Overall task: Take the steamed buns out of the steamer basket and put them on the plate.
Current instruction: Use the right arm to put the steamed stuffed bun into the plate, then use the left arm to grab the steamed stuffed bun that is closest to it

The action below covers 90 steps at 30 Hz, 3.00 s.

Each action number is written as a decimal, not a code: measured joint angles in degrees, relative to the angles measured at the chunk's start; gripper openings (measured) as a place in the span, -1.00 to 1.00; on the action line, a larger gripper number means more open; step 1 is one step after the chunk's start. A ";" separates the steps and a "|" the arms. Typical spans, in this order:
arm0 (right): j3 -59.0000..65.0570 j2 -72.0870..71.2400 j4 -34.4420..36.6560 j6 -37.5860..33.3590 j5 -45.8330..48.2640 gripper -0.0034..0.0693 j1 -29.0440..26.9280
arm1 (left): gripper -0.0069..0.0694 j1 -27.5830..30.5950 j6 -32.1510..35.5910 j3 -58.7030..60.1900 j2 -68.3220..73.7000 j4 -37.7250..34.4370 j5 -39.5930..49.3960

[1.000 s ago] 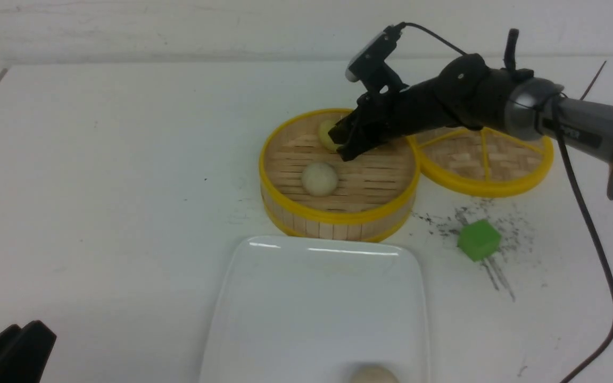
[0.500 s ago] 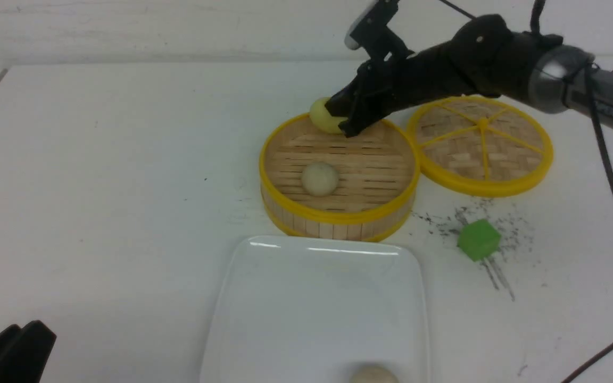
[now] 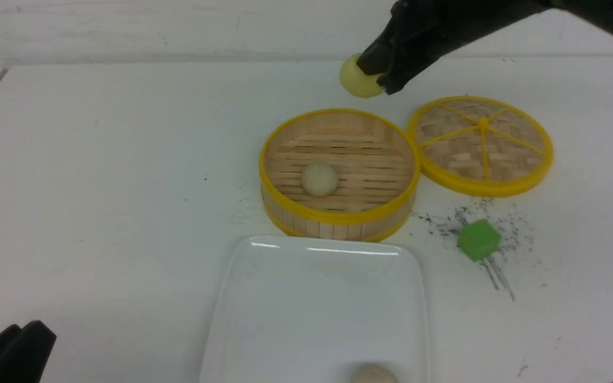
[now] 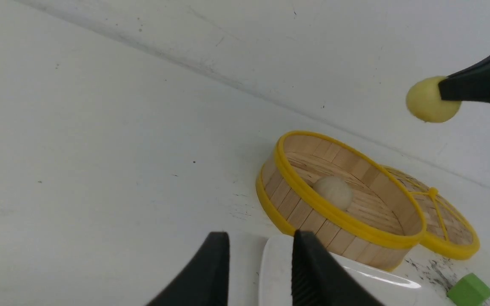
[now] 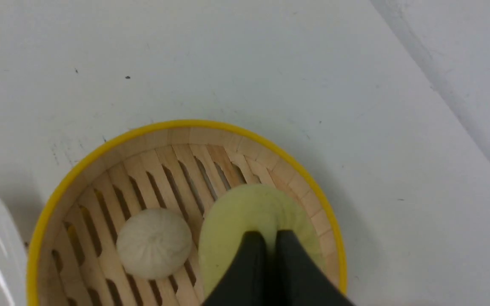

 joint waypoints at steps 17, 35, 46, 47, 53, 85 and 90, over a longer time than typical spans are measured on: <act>5.95 -11.57 -4.22 13.11 24.37 -0.87 0.10 | -0.19 0.00 0.00 0.00 0.00 0.07 0.00; 41.31 -11.51 16.05 -4.80 8.40 -0.86 2.78 | -0.19 0.00 0.00 0.00 0.00 0.37 0.30; 41.36 -8.02 18.50 -6.47 6.07 -0.86 6.98 | -0.19 0.00 0.00 0.00 0.00 0.55 0.41; 41.38 -7.75 18.31 -6.47 5.51 -0.86 6.98 | -0.19 0.00 0.00 0.00 0.00 0.55 0.41; 41.42 -6.53 16.75 -7.45 3.87 -0.86 6.98 | -0.19 0.00 -0.04 0.00 0.00 0.56 0.72; 40.03 -12.16 20.52 -13.55 3.71 0.41 6.98 | -0.12 0.00 4.41 -10.58 2.90 0.06 1.25; 39.99 -21.01 21.05 -14.13 0.93 0.42 6.98 | -0.06 0.00 10.95 -19.07 16.78 -2.33 1.63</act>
